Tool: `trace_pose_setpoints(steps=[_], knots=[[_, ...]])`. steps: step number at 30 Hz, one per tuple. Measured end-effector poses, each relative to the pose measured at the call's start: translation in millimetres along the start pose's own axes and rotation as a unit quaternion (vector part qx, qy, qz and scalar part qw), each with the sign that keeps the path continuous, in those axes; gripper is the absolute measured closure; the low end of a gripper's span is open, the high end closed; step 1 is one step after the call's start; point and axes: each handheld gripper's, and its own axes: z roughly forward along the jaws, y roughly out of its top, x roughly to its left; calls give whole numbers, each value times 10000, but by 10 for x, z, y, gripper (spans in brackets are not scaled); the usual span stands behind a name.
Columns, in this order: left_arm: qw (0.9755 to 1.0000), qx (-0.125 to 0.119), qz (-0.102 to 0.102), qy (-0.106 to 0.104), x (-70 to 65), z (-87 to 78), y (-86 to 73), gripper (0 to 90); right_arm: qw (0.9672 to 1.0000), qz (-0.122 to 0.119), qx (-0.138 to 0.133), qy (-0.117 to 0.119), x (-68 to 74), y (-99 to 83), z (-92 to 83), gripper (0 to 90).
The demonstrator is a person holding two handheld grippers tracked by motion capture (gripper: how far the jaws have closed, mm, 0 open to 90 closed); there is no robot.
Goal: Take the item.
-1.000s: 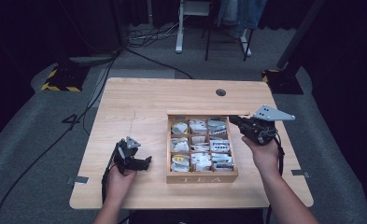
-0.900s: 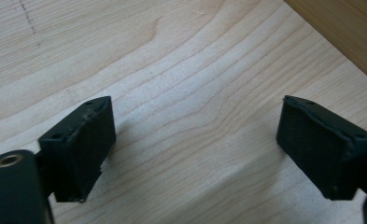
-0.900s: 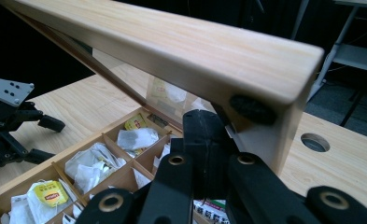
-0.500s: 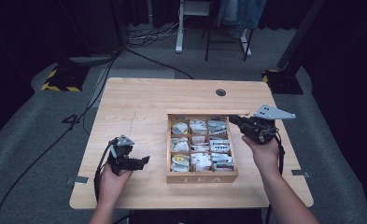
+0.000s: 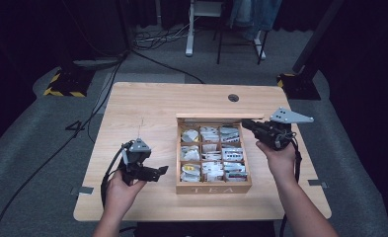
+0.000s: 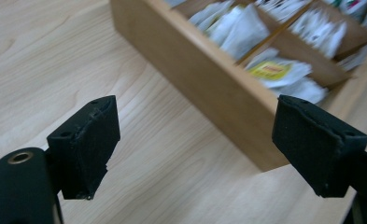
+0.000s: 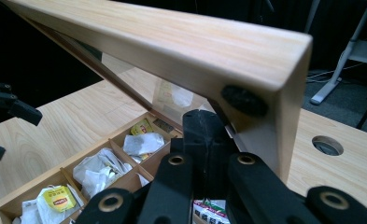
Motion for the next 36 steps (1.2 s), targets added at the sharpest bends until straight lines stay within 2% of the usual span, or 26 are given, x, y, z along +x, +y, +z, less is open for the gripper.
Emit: trace_pose_setpoints(steps=[1,2,4,6,7,9,12,18,22,24,25,26,27,30,31,32,36], knots=[[9999,-29,53,-87,-64,-10,60,164,10000,5,-1,12,-2,-2,-2,896],[9999,-29,53,-87,-64,-10,60,165,10000,-1,-1,16,-2,-3,-2,896],[9995,-28,225,-233,-173,21,158,167,10000,-4,13,20,1,-6,-5,896],[9993,-16,273,-263,-208,40,184,170,10000,-4,16,25,1,-7,-6,896],[9986,64,398,-343,-271,75,237,174,10000,-13,11,30,-1,-7,-6,896],[9983,80,430,-390,-305,92,260,175,10000,-3,14,30,0,-7,-7,896],[9969,125,603,-488,-385,122,333,176,10000,-17,-22,46,2,-2,-10,896],[9944,152,747,-729,-527,228,452,182,10000,-26,-30,50,0,-2,-10,896],[9907,231,932,-968,-681,380,552,188,10000,-28,-30,51,0,-2,-11,896],[9899,244,962,-1008,-712,413,573,193,10000,-17,-22,51,0,-2,-12,896],[9881,307,1040,-1090,-768,475,616,193,10000,-17,-20,62,-2,-2,-12,897],[9881,307,1040,-1090,-768,475,616,194,10000,-17,-20,62,-2,-2,-12,897],[9864,356,1099,-1169,-820,529,656,195,10000,-15,-21,67,-3,-3,-13,896],[9852,354,1142,-1231,-862,575,685,198,10000,-15,-33,84,-6,-5,-12,896],[9831,393,1193,-1331,-907,631,724,201,10000,-22,-39,89,-8,-6,-12,896],[9831,393,1193,-1331,-907,631,724,204,9999,-23,-40,93,-9,-7,-12,896],[9788,496,1240,-1552,-989,768,798,208,9999,-29,-42,103,-11,-8,-11,896]])
